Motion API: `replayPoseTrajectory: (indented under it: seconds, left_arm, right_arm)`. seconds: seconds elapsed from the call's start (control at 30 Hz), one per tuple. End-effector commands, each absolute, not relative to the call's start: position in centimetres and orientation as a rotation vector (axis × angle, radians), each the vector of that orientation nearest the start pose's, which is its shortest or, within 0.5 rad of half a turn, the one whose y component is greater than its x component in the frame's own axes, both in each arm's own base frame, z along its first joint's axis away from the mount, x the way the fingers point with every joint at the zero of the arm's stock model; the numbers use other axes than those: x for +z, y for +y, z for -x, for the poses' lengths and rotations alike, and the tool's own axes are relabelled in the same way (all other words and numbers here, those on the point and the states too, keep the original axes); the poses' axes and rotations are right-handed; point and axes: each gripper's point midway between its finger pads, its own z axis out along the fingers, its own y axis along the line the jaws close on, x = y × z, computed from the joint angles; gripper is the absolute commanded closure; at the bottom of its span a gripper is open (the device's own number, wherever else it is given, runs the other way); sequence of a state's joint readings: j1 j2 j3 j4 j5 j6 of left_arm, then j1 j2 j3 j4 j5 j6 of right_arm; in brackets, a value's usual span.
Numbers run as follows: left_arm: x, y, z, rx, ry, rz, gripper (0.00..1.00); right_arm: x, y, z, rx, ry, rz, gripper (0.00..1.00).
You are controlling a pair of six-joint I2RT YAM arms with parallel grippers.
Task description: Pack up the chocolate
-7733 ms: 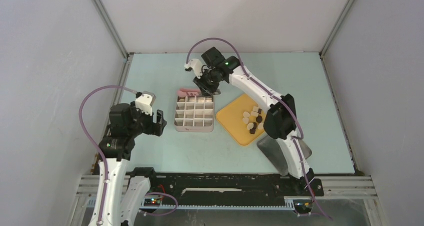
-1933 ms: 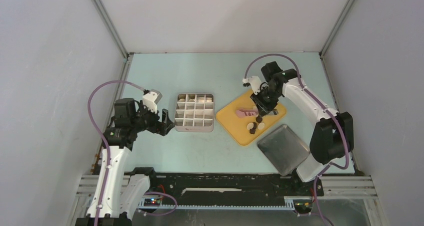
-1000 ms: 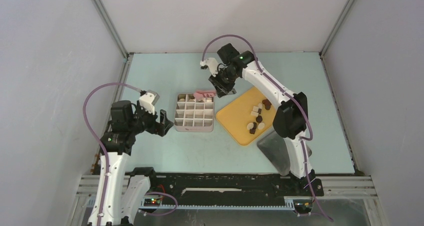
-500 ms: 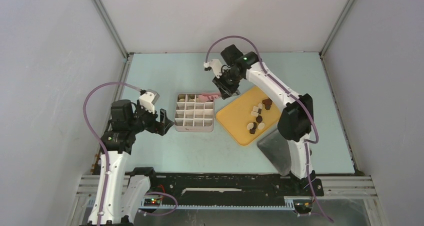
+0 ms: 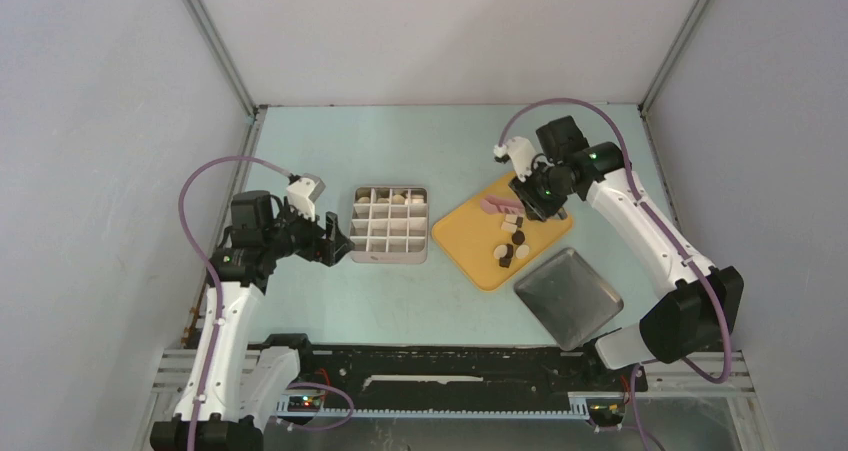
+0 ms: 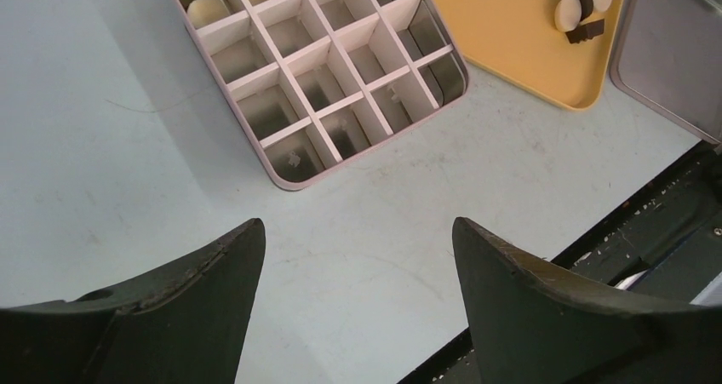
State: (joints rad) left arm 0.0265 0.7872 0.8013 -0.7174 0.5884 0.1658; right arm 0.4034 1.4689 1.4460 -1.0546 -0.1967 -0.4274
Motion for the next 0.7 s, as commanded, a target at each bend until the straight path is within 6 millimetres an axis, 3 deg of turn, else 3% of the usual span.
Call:
replayPoseTrajectory:
  seconds: [0.0,0.2,0.47,0.67]
  left_arm:
    - [18.5,-9.5,-22.6,-0.61,2.144,-0.474,0.15]
    - [18.4,-10.0,-22.5,-0.618,2.151,-0.501,0.15]
    - [18.5,-9.8,-22.3,-0.603,2.147,-0.503,0.15]
    - [18.6,-9.7,-22.2,-0.591,2.145,-0.502,0.15]
  right_arm:
    - [17.5,10.3,-27.7,0.192,2.472,1.049,0.72]
    - [16.4,7.4,-27.0,0.207,2.517,0.922,0.7]
    - [15.5,7.8,-27.3,0.226,2.54,0.931,0.69]
    - [15.6,6.9,-24.6,0.218,2.606,0.964,0.69]
